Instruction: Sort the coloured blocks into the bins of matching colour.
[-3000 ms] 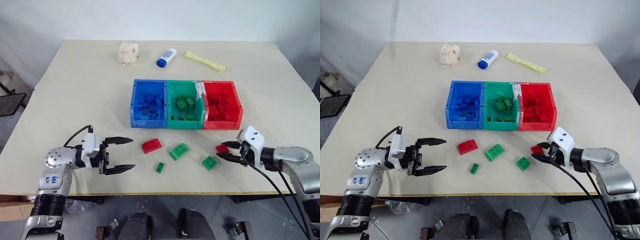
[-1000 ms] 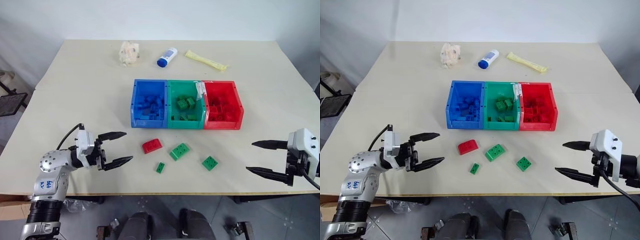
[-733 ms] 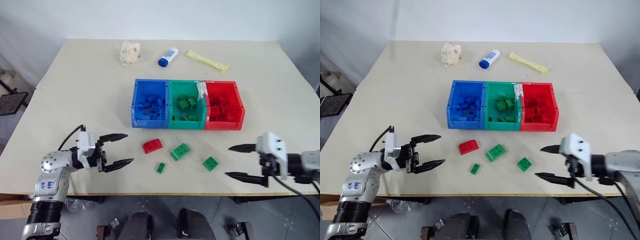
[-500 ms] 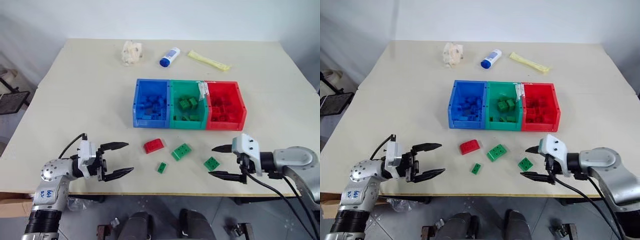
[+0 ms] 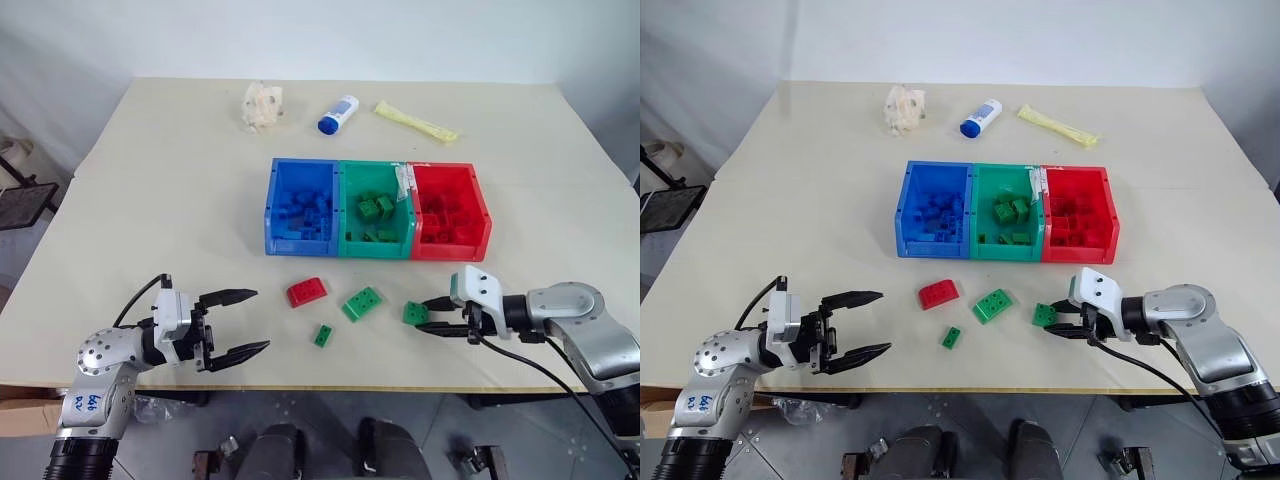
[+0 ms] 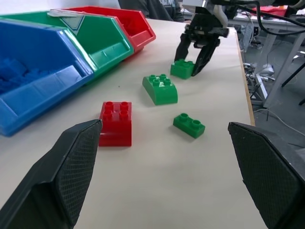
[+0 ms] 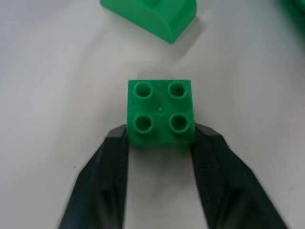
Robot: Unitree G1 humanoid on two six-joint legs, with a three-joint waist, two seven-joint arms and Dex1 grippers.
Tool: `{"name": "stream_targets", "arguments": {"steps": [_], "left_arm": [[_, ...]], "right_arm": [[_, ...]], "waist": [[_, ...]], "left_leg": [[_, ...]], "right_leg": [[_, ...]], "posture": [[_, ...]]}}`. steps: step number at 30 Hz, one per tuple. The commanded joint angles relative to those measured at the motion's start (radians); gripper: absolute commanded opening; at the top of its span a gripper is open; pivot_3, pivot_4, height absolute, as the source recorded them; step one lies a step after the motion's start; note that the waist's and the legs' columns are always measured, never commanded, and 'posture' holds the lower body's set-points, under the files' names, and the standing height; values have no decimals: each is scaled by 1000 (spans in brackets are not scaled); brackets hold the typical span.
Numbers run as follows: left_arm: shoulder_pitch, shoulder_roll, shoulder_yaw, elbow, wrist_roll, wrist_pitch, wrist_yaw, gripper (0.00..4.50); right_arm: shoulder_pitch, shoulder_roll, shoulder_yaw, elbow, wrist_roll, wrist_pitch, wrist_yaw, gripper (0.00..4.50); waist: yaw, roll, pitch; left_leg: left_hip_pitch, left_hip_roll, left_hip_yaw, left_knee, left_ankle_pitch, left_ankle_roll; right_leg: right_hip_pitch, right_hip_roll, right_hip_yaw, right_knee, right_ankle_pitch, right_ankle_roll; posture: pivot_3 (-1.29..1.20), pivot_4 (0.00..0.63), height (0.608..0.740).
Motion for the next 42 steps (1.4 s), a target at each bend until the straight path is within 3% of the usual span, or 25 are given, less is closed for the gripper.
{"name": "stream_targets", "arguments": {"steps": [1,10,17,22,26,34,42], "left_arm": [[10,8,21,-28,-27,-3,1,4500],[-42,1,5,18,-18,-11,-10,4500],[-116,-9,-14,87,-3,-35,-28,4500],[-160,-11,-20,130,3,-53,-40,4500],[-176,-10,-19,152,4,-63,-50,4500],[-208,-14,-26,196,9,-80,-70,4500],[-238,-5,-24,248,9,-96,-103,4500]], "right_arm": [[8,14,-20,-17,23,-3,6,1446],[-154,76,-100,-55,99,90,-89,1446],[-508,213,-28,286,-49,6,-208,1446],[-602,264,4,409,-98,-45,-198,3130],[-607,266,-3,408,-101,-57,-181,4482],[-507,189,-51,228,-22,-10,-81,4482],[-180,45,-222,-10,171,-18,89,4482]], "waist": [[0,0,0],[-1,0,0],[-10,0,0],[-21,0,0],[-26,0,0],[-22,0,0],[-10,0,0]], "left_leg": [[0,0,0,0,0,0],[0,0,0,0,0,0],[-1,0,3,-1,0,0],[-2,-2,2,-2,0,1],[-3,-3,2,-2,1,1],[-3,-2,2,-1,1,1],[-3,-2,3,-1,1,1]], "right_leg": [[0,0,0,0,0,0],[-1,0,0,0,0,0],[-5,3,-2,5,0,0],[-6,4,-5,6,0,0],[-7,4,-5,6,0,0],[-6,4,-5,7,0,0],[-5,4,-5,5,0,0]], "posture": [[0,150,740],[0,150,740],[0,150,740],[0,150,740],[0,150,740],[0,150,740],[0,150,740]]}}
